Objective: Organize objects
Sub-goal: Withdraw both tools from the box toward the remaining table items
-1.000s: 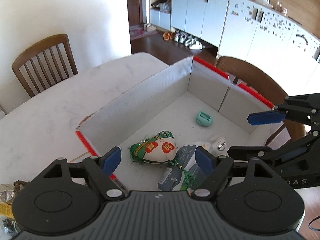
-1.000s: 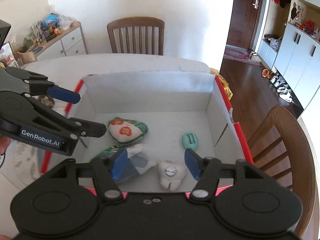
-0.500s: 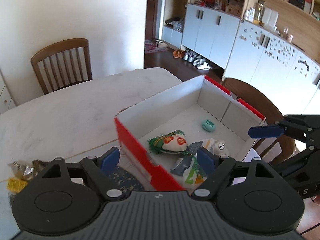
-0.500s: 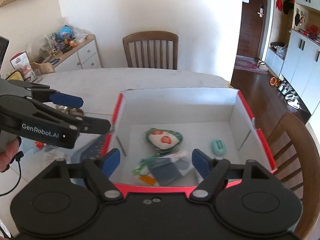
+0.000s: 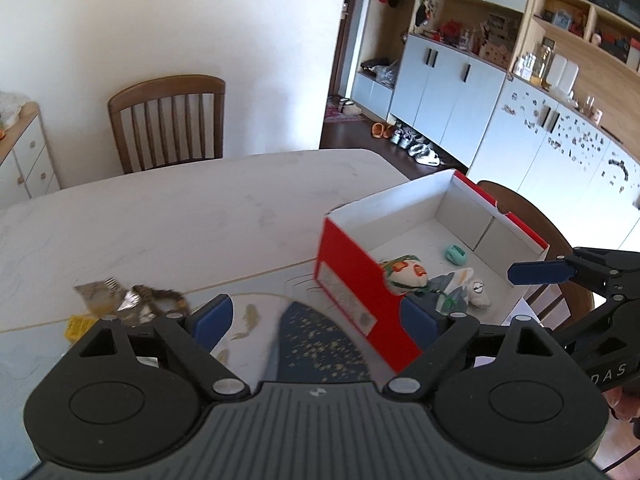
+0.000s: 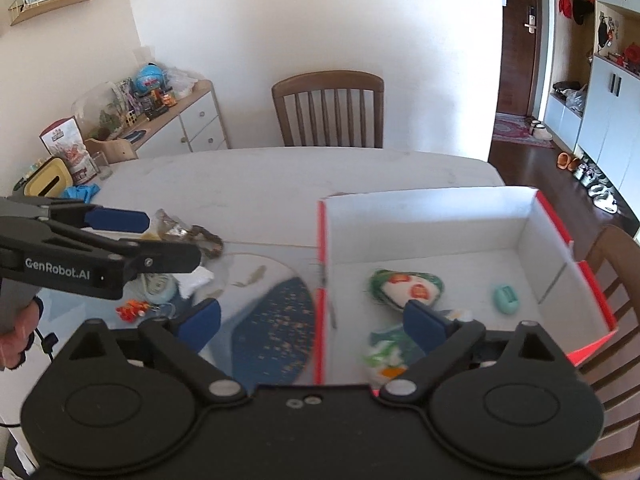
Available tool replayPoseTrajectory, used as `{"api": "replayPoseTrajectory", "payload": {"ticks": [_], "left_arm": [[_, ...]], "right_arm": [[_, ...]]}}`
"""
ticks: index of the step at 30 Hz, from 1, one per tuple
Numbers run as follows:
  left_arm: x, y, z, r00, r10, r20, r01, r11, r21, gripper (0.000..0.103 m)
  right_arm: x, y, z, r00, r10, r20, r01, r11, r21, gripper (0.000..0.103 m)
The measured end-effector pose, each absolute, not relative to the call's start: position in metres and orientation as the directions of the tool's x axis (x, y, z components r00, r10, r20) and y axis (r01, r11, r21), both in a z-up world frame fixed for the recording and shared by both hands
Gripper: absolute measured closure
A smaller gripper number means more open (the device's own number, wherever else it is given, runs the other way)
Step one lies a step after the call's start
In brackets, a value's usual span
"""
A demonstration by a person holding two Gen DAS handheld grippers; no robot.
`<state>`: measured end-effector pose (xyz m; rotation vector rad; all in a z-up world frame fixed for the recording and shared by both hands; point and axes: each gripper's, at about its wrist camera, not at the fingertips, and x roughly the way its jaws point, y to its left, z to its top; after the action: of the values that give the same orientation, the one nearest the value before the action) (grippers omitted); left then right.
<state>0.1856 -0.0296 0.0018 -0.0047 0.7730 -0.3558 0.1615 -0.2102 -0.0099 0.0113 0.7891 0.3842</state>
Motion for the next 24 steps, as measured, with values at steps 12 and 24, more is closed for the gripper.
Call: {"api": "replayPoseTrajectory", "payload": {"ticks": [12, 24], "left_arm": [[0.176, 0.044, -0.010, 0.666, -0.308, -0.679, 0.270, 0.949, -0.166, 0.000], [0.174, 0.113, -0.040, 0.656, -0.236, -0.717, 0.199, 0.970, -0.137, 0.000]], "right_arm": [[0.161, -0.147, -0.012, 0.646, 0.352, -0.677, -0.348, 0.926, 0.149, 0.001], [0.173, -0.096, -0.029, 0.623, 0.362, -0.694, -0.351, 0.922, 0.165, 0.001]]}}
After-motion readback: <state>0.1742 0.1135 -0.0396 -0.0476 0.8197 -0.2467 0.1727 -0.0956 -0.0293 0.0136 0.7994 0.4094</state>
